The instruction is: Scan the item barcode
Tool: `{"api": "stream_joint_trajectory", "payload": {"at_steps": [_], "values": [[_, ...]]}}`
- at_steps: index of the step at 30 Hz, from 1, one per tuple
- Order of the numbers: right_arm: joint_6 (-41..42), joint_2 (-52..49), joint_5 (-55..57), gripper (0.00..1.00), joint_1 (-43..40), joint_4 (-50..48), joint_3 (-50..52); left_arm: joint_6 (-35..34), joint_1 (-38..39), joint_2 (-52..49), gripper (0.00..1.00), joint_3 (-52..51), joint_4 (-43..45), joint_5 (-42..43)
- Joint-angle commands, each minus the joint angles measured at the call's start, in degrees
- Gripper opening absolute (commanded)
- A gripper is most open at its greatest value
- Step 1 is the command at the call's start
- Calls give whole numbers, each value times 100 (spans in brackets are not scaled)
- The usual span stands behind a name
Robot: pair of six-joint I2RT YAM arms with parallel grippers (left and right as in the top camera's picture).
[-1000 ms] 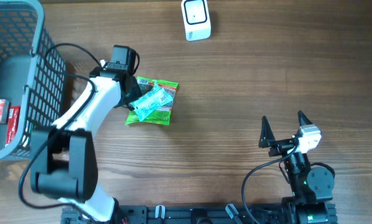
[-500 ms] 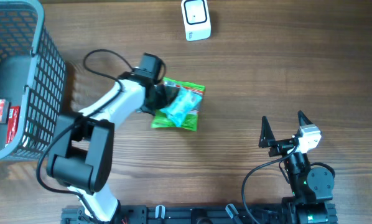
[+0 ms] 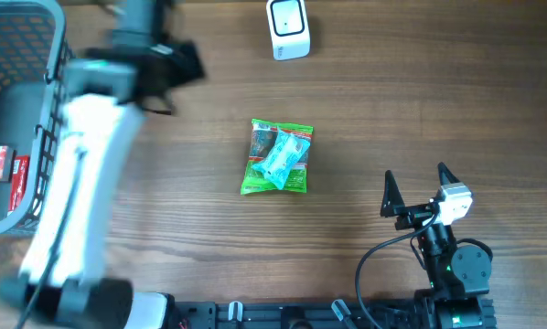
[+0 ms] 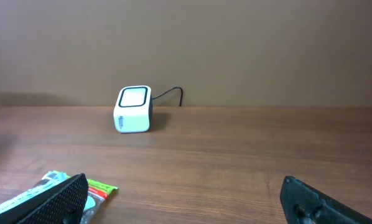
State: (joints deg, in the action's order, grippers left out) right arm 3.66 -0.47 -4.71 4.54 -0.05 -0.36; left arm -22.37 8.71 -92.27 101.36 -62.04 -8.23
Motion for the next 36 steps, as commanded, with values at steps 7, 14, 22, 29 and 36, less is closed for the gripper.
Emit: {"api": "stream_joint_trajectory", "payload": {"at_steps": [7,14,22,29,36], "values": [[83,26,-66,100,26,-20,4,26,-3171,767,100,439,-520,-1241],[83,26,-66,100,26,-20,4,-247,-4739,48,100,-577,-804,-1021],[85,26,-66,100,26,-20,4,1093,-4986,-933,100,-1648,-282,-420],[85,26,-66,100,26,-20,4,1818,-4988,-1261,95,-1727,-221,-258],[83,26,-66,100,26,-20,4,2809,-4988,-1266,88,-2293,466,4]]}}
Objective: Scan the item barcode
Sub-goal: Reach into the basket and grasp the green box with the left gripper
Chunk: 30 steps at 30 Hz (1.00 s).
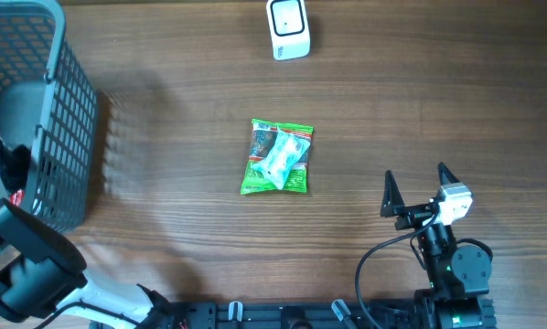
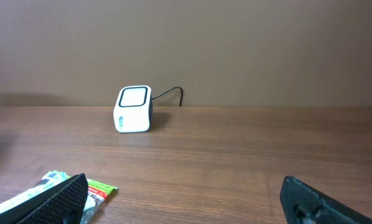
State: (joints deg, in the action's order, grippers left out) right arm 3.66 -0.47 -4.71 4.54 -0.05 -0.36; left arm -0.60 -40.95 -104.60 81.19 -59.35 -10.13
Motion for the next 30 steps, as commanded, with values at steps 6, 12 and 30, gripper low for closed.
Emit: {"api": "stream_joint_trajectory", "payload": {"at_steps": [6,12,30], "values": [[83,26,-66,100,26,-20,4,813,-22,-33,81,-560,765,284],[83,26,-66,100,26,-20,4,813,-22,-33,82,-977,1373,284],[83,26,-66,100,26,-20,4,765,-22,-31,25,-1239,1886,953]]}}
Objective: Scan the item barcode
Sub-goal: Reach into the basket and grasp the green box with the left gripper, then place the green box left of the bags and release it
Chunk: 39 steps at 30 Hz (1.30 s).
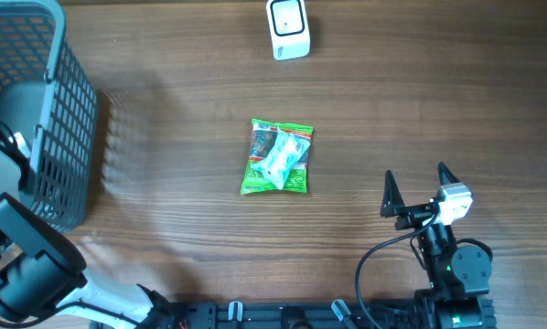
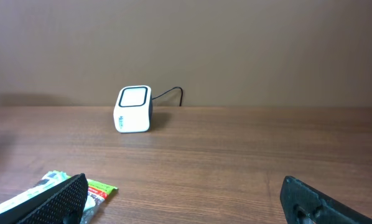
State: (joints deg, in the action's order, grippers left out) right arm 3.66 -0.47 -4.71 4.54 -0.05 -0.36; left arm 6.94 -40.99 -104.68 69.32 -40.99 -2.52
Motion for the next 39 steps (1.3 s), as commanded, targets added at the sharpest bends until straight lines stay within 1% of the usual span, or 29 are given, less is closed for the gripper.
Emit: {"api": "stream_joint_trajectory", "payload": {"at_steps": [1,2,3,7,8,11,12,17,21,27,28,30,32,34,37,39], "values": [[83,26,-66,100,26,-20,4,11,-17,-22,24,-52,48,192],[83,26,-66,100,26,-20,4,11,-17,-22,28,-52,44,192],[85,26,-66,100,26,-20,4,11,-17,-22,41,-52,33,192],[83,26,-66,100,26,-20,4,11,-17,-22,41,-52,-37,186],[83,26,-66,100,26,-20,4,11,-17,-22,39,-52,-37,188],[83,26,-66,100,26,-20,4,-79,-17,-22,18,-50,-31,188],[83,26,-66,100,26,-20,4,-166,-17,-22,15,-33,-31,188],[83,26,-66,100,26,-20,4,-186,-15,129,15,503,-157,188],[83,26,-66,100,26,-20,4,-186,-15,542,15,1410,-293,188],[85,26,-66,100,26,-20,4,-188,122,1346,16,2927,-271,212],[83,26,-66,100,26,-20,4,-356,229,1545,16,3206,-267,234],[83,26,-66,100,26,-20,4,-765,435,1864,16,3425,-216,369],[85,26,-66,100,26,-20,4,-1172,763,2258,18,3442,-125,918],[83,26,-66,100,26,-20,4,-1447,1156,2555,18,3442,-216,1287],[81,26,-66,100,26,-20,4,-1814,2055,2848,18,3442,-782,1515],[85,26,-66,100,26,-20,4,-1814,2603,2861,16,3440,-1259,1515]]}}
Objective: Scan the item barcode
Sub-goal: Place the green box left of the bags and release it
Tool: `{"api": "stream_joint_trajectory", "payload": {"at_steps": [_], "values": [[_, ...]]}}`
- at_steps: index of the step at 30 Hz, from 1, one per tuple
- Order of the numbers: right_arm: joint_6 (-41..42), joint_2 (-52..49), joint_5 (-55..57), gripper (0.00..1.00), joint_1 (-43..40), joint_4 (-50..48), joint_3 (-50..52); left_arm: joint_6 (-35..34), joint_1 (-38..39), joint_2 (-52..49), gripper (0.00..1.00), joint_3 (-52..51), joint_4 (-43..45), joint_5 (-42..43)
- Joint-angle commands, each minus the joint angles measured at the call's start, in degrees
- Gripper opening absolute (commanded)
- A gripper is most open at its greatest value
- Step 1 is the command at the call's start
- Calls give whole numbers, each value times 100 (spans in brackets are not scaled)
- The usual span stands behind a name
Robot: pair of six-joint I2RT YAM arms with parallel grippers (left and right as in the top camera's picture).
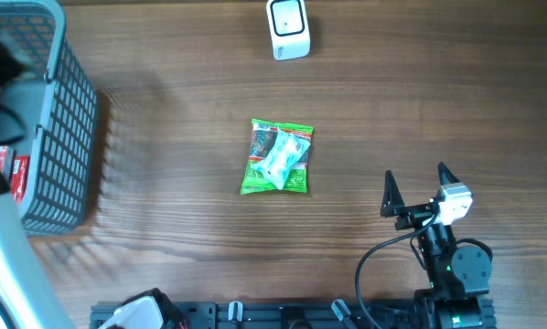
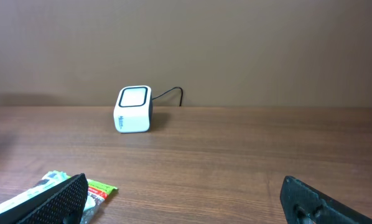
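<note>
A green snack packet (image 1: 278,157) with a pale blue wrapper lies flat at the table's middle; its corner (image 2: 80,190) shows low left in the right wrist view. The white barcode scanner (image 1: 287,27) stands at the far edge, window up (image 2: 134,109). My right gripper (image 1: 418,195) rests open near the front right, well apart from the packet, with nothing between its black fingers (image 2: 61,199). My left arm runs up the left edge; its dark, blurred end (image 1: 1,55) is over the basket, and its jaws cannot be made out.
A grey wire basket (image 1: 68,128) stands at the left edge with a red package (image 1: 8,169) inside. The scanner's cable (image 2: 170,93) trails behind it toward the brown back wall.
My left arm has shifted: its white link now lies along the front left edge and its dark end sits higher over the basket. The red package shows again. Packet, scanner and right gripper are unmoved.
At first my left arm reached out over the table right of the basket, toward the far side. Then it stood drawn back at the left edge by the basket and stayed there. Now its end is over the basket's far part. The packet has lain still throughout.
</note>
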State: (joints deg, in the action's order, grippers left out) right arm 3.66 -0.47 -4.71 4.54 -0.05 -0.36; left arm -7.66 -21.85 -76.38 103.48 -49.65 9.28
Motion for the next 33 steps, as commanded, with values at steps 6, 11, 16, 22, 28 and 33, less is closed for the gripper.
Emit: {"api": "stream_joint_trajectory", "payload": {"at_steps": [6,11,16,22,28,33], "values": [[83,26,-66,100,26,-20,4,-352,2481,-671,13,-487,-1718,216],[85,26,-66,100,26,-20,4,-350,3298,-1768,12,-1646,-1394,4],[83,26,-66,100,26,-20,4,-354,3652,-2767,11,-2240,-542,9],[83,26,-66,100,26,-20,4,-352,3939,-3582,12,-2304,-17,-380],[83,26,-66,100,26,-20,4,-352,4000,-3908,15,-2304,87,-435],[83,26,-66,100,26,-20,4,-352,4000,-4057,47,-2304,129,-531]]}}
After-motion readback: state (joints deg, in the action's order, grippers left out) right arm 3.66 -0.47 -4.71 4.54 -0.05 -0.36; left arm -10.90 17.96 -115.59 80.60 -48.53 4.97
